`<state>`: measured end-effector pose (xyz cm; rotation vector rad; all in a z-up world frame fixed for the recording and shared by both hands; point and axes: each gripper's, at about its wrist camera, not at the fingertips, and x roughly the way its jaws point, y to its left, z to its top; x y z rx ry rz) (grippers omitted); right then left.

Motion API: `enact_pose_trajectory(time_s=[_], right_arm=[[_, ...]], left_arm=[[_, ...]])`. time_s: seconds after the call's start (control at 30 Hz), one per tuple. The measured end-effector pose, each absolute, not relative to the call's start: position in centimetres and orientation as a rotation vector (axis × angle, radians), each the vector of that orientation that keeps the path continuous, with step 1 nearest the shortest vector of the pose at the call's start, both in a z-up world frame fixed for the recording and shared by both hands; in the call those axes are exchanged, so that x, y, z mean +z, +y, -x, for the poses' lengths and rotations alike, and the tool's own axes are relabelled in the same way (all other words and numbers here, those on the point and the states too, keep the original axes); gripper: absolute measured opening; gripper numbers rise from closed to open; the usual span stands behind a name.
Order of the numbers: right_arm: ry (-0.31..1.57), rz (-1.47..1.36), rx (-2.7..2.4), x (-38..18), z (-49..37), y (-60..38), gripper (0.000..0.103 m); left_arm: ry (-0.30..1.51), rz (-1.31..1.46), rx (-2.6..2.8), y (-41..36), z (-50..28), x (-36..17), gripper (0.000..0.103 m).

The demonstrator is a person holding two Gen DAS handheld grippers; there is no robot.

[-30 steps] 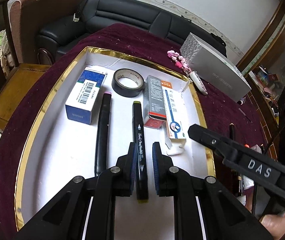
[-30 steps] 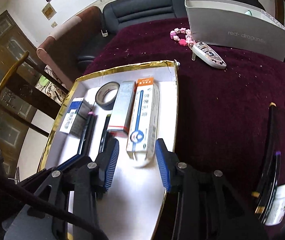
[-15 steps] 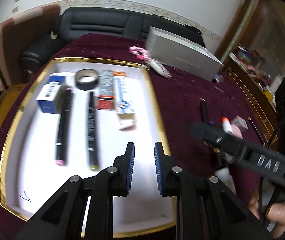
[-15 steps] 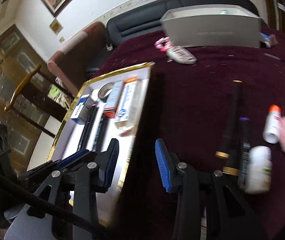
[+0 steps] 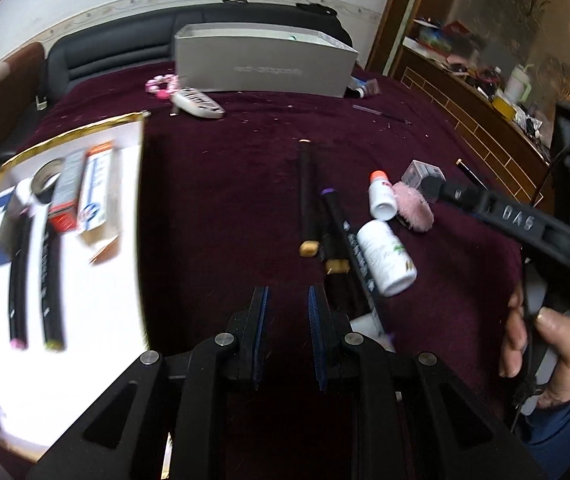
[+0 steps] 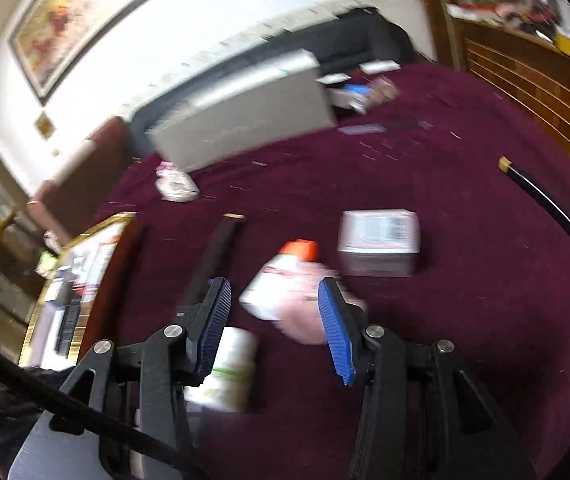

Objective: Organize objects
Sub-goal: 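Move both grippers back to the items on the carpet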

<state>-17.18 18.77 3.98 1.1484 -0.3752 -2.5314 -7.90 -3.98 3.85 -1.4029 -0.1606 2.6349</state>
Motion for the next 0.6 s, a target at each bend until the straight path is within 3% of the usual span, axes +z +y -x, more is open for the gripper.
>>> enact_pose_trajectory(time_s=[0.13,0.27,0.5,0.53,0.57,0.6], right_arm=[[-0.495,-1.205,-2.492,2.8,18.4,20.6,0.044],[-0.541,-1.229,-2.473,2.3,18.7,20.5,0.053],[-0.392,-1.260,-2.483,1.2,19.3,19.2,0.058],[-0.373,-1.250,-2.492,1.0,19.3,19.1,0.056],[-0.355,-1.248,-2.492,0.8,19.3,19.0,0.042],[-0.327,-1.264,-2.482,0.6,19.3,18.7,0.040]], left_arm=[[-0.227,1.426,2.599,-3.4,11.1,4.1,0.016],[-0.302,1.471,2.560,-3.1,14.1,3.7,0.016],[-0.328,1.512,2.516,-2.6,16.3,2.9,0.016],[-0.334,1.518,2.511,-2.6,16.6,2.8,0.016],[-0.340,1.525,2.504,-2.5,16.9,2.7,0.016],[-0.344,1.527,2.499,-2.4,17.2,2.7,0.016]])
